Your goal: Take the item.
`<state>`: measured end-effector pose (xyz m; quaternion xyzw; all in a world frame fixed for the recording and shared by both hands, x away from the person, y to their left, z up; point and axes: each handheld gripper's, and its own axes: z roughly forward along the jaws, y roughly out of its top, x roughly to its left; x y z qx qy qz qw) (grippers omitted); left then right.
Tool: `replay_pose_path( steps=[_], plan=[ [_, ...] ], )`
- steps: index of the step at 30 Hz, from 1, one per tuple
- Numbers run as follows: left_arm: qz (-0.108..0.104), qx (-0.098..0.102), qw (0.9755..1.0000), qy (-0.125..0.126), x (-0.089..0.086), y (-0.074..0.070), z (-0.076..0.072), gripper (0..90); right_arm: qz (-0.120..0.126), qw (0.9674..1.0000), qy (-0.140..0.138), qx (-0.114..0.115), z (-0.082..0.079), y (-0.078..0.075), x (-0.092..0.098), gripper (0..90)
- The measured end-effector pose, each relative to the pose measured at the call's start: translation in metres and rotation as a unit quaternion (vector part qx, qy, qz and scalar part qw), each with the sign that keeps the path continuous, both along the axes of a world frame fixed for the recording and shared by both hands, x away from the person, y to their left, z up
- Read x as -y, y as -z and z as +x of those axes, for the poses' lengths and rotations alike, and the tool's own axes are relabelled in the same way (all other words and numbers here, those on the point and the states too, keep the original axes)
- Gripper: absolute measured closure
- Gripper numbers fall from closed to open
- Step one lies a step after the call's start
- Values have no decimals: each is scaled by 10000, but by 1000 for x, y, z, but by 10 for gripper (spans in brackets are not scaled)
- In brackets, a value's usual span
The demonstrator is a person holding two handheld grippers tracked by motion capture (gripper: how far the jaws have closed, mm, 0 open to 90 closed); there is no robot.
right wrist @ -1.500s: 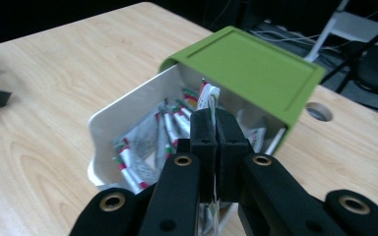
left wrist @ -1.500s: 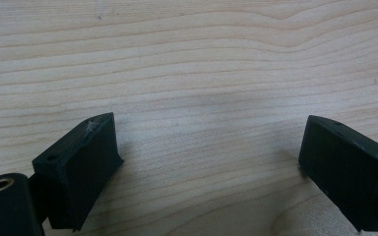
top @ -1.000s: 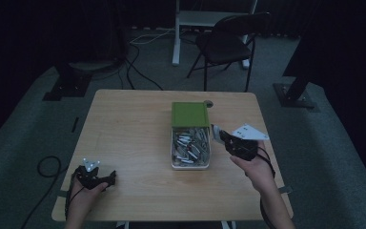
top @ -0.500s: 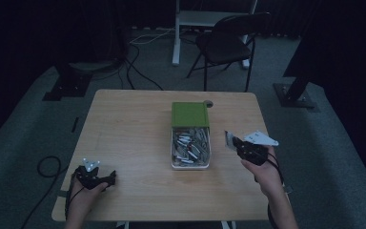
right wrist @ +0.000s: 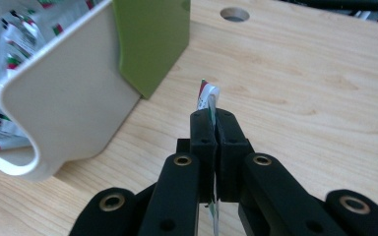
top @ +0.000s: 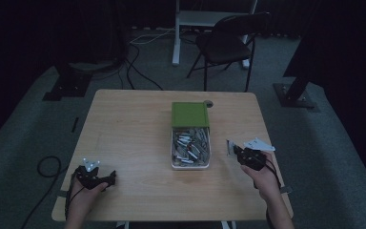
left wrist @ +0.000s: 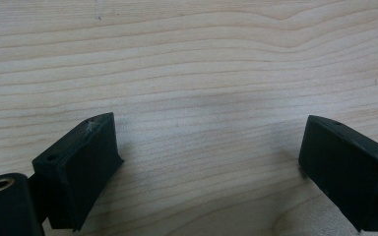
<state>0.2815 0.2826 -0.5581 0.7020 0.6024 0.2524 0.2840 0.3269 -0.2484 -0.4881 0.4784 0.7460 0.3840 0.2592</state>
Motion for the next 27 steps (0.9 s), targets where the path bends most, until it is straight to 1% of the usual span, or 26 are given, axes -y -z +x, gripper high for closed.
replay_pose_path(
  steps=[4, 6, 8, 9, 13, 17, 20, 27],
  plan=[
    [0, 1, 10000, 0, 0, 0, 0, 87, -24, 9999, 64, -97, 2, 8, 5, 883],
    [-1, 0, 10000, -2, 0, 0, 0, 87, 22, 9998, 99, -158, 3, 12, 7, 883],
    [-1, 0, 10000, 0, 0, 0, 0, 87, 11, 9998, 125, -183, 3, 14, 9, 883],
    [1, 0, 10000, -1, 0, 0, 0, 87, 9, 9996, 182, -237, 3, 17, 11, 883],
    [1, 0, 10000, -1, 0, 0, 0, 87, 16, 9992, 284, -290, 4, 22, 18, 883],
    [1, 0, 10000, 0, 0, 0, 0, 87, 21, 9989, 379, -291, 5, 24, 24, 882],
    [1, 1, 10000, 0, 0, 0, 0, 87, 46, 9979, 533, -367, 6, 28, 32, 881],
    [1, 1, 10000, -1, 0, 0, 0, 87, 65, 9958, 735, -536, 8, 38, 46, 874]
  ],
)
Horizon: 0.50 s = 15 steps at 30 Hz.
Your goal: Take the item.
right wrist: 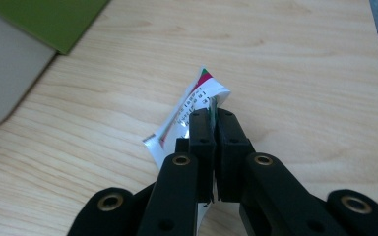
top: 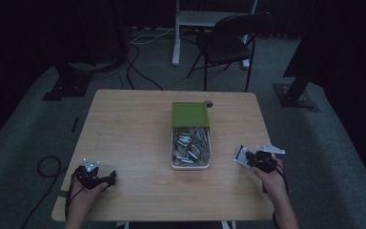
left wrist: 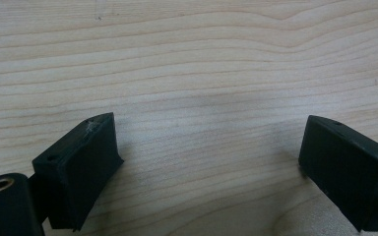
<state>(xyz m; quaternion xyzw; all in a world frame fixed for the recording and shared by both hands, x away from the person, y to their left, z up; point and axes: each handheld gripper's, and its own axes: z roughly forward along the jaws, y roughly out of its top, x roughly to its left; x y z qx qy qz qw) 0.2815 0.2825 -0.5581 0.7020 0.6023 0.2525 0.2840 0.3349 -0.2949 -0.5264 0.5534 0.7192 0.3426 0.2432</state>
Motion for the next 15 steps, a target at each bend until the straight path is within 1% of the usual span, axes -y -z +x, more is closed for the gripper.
replay_pose_path(
  steps=[2, 7, 8, 9, 11, 13, 14, 15],
  plan=[
    [0, 0, 10000, 0, 0, 0, 0, 87, 6, 10000, 25, -27, 0, 2, 2, 873],
    [-1, 0, 10000, 0, 0, 0, 0, 87, -25, 9997, 133, -212, 1, 13, 10, 863],
    [-1, 0, 10000, 0, 0, 0, 0, 87, -25, 9997, 133, -212, 1, 13, 10, 863],
    [0, 2, 10000, 0, 0, 0, 0, 87, 14, 9995, 165, -286, 2, 16, 12, 854],
    [-2, 1, 10000, 0, 0, 0, 0, 87, 11, 9992, 150, -361, 2, 19, 14, 838],
    [0, 1, 10000, 1, 0, 0, 0, 87, 3, 9991, 138, -396, 3, 20, 16, 804],
    [0, 1, 10000, 1, 0, 0, 0, 87, 3, 9991, 138, -396, 3, 20, 16, 804],
    [-1, 2, 10000, 0, 0, 0, 0, 87, 9, 9991, 157, -402, 3, 19, 18, 779]
  ],
)
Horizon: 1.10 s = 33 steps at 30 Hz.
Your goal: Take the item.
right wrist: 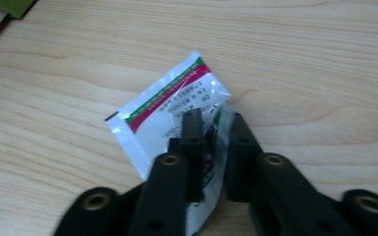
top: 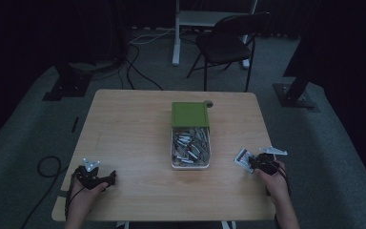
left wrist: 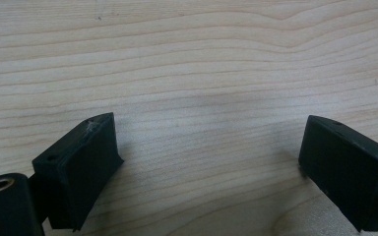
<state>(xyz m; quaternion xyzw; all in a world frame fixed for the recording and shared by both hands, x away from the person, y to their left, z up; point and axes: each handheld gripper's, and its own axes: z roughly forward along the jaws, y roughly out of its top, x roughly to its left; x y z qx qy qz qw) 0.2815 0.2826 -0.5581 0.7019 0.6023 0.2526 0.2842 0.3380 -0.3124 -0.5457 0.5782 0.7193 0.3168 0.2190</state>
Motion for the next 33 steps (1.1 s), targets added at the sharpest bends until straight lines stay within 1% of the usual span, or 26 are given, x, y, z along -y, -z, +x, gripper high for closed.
replay_pose_path(
  steps=[2, 4, 5, 7, 8, 9, 10, 11, 12, 13, 15, 19, 21, 23, 28, 29, 31, 33],
  plan=[
    [-1, 0, 10000, -1, 0, 0, 0, 87, 3, 10000, 63, 34, 0, -2, 3, 734],
    [0, -2, 10000, -1, 0, 0, 0, 87, -87, 9999, 92, 69, -1, -2, 5, 678],
    [0, -2, 10000, -1, 0, 0, 0, 87, -87, 9999, 92, 69, -1, -2, 5, 678],
    [1, -3, 10000, 1, 0, 0, 0, 87, 46, 9999, 83, 79, -1, -1, 10, 581],
    [0, 0, 10000, 0, 0, 0, 0, 87, 96, 9998, 102, 105, -1, 0, 12, 576],
    [1, -3, 10000, 0, 0, 0, 0, 87, 52, 9999, 76, 121, -2, 0, 14, 556],
    [1, 0, 10000, 0, 0, 0, 0, 87, 117, 9998, 103, 114, -2, 0, 16, 525],
    [1, 0, 10000, 0, 0, 0, 0, 87, 117, 9998, 103, 114, -2, 0, 16, 525],
    [2, -2, 10000, 1, 0, 0, 0, 87, 160, 9998, 85, 119, -3, -1, 19, 461],
    [2, -2, 10000, 2, 0, 0, 0, 87, 166, 9998, 85, 114, -4, -1, 20, 444],
    [3, -4, 10000, 2, 0, 0, 0, 87, 219, 9997, 34, 80, -5, -2, 22, 365],
    [4, -5, 10000, 2, 0, 0, 0, 87, 173, 9998, 6, 71, -7, -5, 23, 337],
    [4, -6, 10000, 2, 0, 0, 0, 87, 139, 9999, -73, 67, -9, -9, 23, 315],
    [4, -6, 10000, 2, 0, 0, 0, 87, 165, 9998, -104, 91, -11, -11, 21, 305],
    [5, -5, 10000, 1, 0, 0, 0, 87, 289, 9989, -360, 114, -17, -13, 12, 263],
    [5, -5, 10000, 1, 0, 0, 0, 87, 289, 9989, -360, 114, -17, -13, 12, 263],
    [3, -6, 10000, 1, 0, 0, 0, 87, 342, 9978, -556, 110, -19, -13, 6, 202],
    [3, -4, 10000, 1, 0, 0, 0, 87, 348, 9975, -608, 119, -19, -12, 3, 191]
  ],
)
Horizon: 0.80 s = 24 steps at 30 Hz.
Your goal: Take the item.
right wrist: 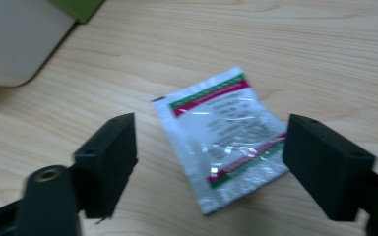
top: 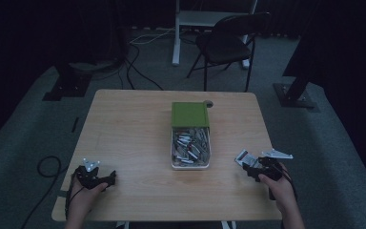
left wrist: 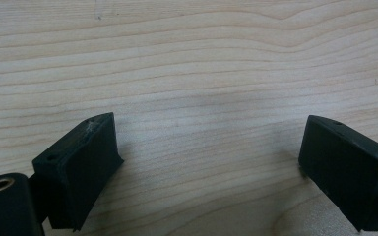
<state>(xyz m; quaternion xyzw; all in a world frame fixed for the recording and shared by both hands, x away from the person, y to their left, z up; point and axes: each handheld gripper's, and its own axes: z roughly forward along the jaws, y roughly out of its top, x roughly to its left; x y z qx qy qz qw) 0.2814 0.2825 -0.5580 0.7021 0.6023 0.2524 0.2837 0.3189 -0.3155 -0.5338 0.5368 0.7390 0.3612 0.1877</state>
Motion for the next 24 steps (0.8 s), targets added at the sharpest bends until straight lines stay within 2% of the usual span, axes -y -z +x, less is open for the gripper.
replay_pose_path(
  steps=[6, 13, 16, 17, 18, 21, 22, 24],
  plan=[
    [4, -6, 10000, 5, 0, 0, 0, 87, -64, 9995, -287, -79, -2, 6, -17, 179],
    [1, -2, 10000, 6, 0, 0, 0, 88, -149, 9984, -550, -8, -6, 6, -30, 179],
    [0, 1, 10000, 24, 0, 0, 0, 90, -167, 9982, -575, 13, -6, 6, -31, 179],
    [1, 2, 9999, 163, 1, 0, -1, 91, -201, 9967, -777, 103, -6, 6, -35, 179],
    [11, -6, 9998, 212, 2, 0, -1, 91, -235, 9958, -863, 210, -7, 7, -37, 179],
    [9, -2, 9994, 351, 3, 0, -1, 91, -219, 9942, -1037, 199, -7, 6, -41, 155],
    [-117, 39, 9988, 479, 7, -1, -2, 91, -261, 9932, -1113, 220, -7, 5, -43, 149],
    [-136, 17, 9976, 671, 12, -1, -2, 91, -167, 9933, -1127, 213, -7, 4, -45, 141]
  ],
)
